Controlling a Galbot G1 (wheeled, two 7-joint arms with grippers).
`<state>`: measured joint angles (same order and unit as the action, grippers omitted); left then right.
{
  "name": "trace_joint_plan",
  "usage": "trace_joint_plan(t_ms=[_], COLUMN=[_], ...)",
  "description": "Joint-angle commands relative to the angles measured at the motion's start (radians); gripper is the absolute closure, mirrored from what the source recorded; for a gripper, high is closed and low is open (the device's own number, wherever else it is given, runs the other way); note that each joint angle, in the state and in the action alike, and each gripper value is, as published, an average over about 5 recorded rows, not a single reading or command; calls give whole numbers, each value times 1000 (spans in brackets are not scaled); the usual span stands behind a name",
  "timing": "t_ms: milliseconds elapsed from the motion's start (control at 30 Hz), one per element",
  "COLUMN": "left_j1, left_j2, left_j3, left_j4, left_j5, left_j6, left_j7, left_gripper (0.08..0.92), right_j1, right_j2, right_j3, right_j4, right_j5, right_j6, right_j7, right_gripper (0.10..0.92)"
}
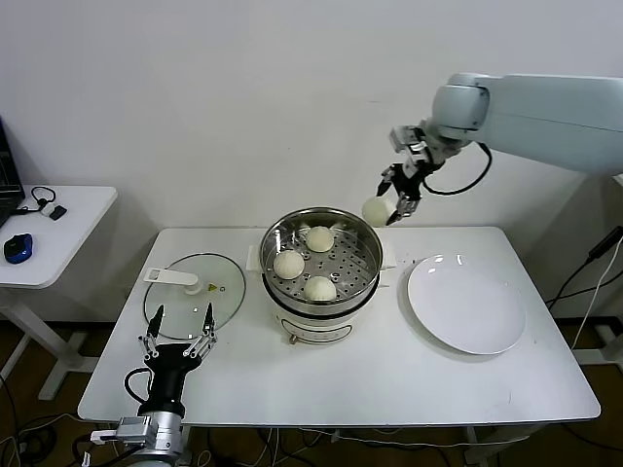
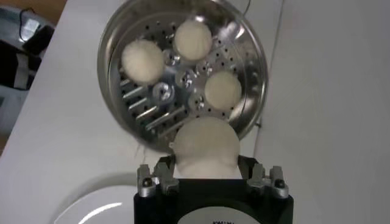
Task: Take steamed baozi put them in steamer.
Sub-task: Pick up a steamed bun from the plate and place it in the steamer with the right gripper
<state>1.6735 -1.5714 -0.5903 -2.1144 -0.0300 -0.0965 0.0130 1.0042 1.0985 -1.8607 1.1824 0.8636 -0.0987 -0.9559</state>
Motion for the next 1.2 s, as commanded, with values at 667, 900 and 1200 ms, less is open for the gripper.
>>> trace_joint_plan(t_ms=[667, 900, 1200], left_j1=[-8, -12, -8], left_j2=[-2, -1, 2], left_j3=[-25, -29, -39], left_j4=[33, 35, 27], left_j5=[-9, -11, -18], left_j6=[-5, -6, -8], left_j7=[-1, -1, -2], left_gripper=[177, 177, 177], right_j1=[-252, -265, -261], right_j2=[102, 94, 92], right_j3=[27, 31, 47], right_j4=[-51, -57, -59], right_j5=[-15, -23, -16], right_j6=[-95, -96, -105], right_j7=[46, 56, 100], right_gripper=[343, 339, 291])
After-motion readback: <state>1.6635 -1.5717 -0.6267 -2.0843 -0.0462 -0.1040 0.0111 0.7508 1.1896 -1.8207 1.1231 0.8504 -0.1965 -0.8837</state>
